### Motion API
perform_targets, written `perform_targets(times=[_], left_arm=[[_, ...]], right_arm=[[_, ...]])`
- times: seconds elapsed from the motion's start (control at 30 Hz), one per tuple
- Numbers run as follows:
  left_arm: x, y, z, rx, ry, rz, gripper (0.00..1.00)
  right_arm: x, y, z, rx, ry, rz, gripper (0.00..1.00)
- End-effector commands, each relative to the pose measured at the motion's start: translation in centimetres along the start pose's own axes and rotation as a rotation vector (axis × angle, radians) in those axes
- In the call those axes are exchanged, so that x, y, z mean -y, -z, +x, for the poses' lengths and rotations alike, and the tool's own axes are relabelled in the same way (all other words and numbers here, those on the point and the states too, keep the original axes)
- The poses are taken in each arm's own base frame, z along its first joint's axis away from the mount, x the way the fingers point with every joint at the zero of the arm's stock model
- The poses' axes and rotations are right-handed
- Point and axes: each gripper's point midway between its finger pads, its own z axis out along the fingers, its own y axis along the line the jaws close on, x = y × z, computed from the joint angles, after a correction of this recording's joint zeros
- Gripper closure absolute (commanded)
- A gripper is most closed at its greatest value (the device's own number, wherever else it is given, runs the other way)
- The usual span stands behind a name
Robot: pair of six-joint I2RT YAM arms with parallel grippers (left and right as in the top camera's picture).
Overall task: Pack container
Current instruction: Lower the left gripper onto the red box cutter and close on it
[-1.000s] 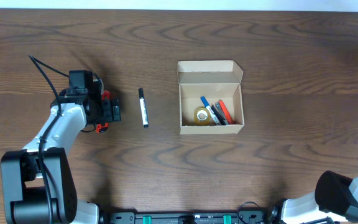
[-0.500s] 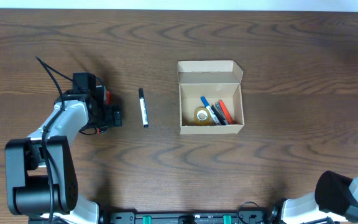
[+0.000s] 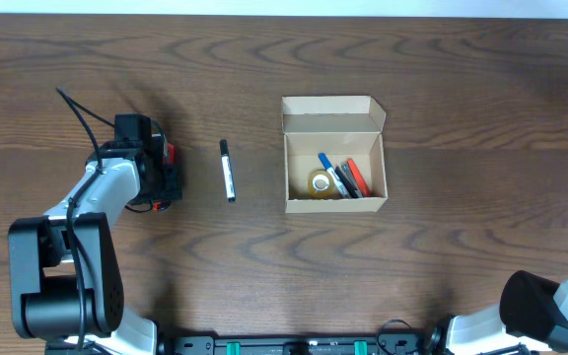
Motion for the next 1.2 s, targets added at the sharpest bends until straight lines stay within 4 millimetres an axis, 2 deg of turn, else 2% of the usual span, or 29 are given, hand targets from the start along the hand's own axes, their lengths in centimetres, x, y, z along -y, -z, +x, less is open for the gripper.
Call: perform_targets(times=[0.0,0.03,0.07,0.1,0.5,0.53,0.57,0.6,0.67,0.7,0.73,0.8,0.9,0.97,1.0,1.17], left_arm=[[0.2,-1.0,1.2,-0.052,-0.001,0.020,0.67],[0.2,-1.0,1.2,-0.052,-0.001,0.020,0.82],[0.2,-1.0,1.2,-0.052,-0.001,0.020,0.92],[0.2,-1.0,1.2,-0.051,0.004,0.020,0.94],[0.4,-0.7,0.8,-0.045,0.010,0.028,0.94],[0.4,-0.7,0.7,-0.045,0.010,0.027,0.91],[0.4,-0.7,0.7,-0.045,0.009,0.025,0.79],[0.3,-0.7,0.8,-0.046,0.009,0.023,0.78],[0.3,-0.6,0.8,-0.048,0.009,0.023,0.79],[0.3,-0.6,0.9,-0.050,0.009,0.023,0.90],[0.3,-0.6,0.8,-0.049,0.006,0.021,0.94],[0.3,-0.5,0.6,-0.043,0.006,0.020,0.93],[0.3,-0.2,0.0,-0.027,0.005,0.021,0.71],[0.4,-0.1,-0.5,-0.015,0.005,0.022,0.18],[0.4,0.0,-0.7,-0.009,0.004,0.022,0.05],[0.4,0.1,-1.2,0.005,0.003,0.023,0.05]], right_arm=[[0.6,0.5,-0.2,0.016,-0.030,0.010,0.01],[0.6,0.5,-0.2,0.016,-0.030,0.010,0.01],[0.6,0.5,-0.2,0.016,-0.030,0.010,0.01],[0.6,0.5,-0.2,0.016,-0.030,0.010,0.01],[0.6,0.5,-0.2,0.016,-0.030,0.010,0.01],[0.6,0.5,-0.2,0.016,-0.030,0.010,0.01],[0.6,0.5,-0.2,0.016,-0.030,0.010,0.01],[0.6,0.5,-0.2,0.016,-0.030,0.010,0.01],[0.6,0.5,-0.2,0.016,-0.030,0.010,0.01],[0.6,0.5,-0.2,0.016,-0.030,0.010,0.01],[0.6,0.5,-0.2,0.016,-0.030,0.010,0.01],[0.6,0.5,-0.2,0.016,-0.030,0.010,0.01],[0.6,0.5,-0.2,0.016,-0.030,0.010,0.01],[0.6,0.5,-0.2,0.016,-0.030,0.010,0.01],[0.6,0.5,-0.2,0.016,-0.030,0.010,0.01],[0.6,0.5,-0.2,0.016,-0.030,0.010,0.01]])
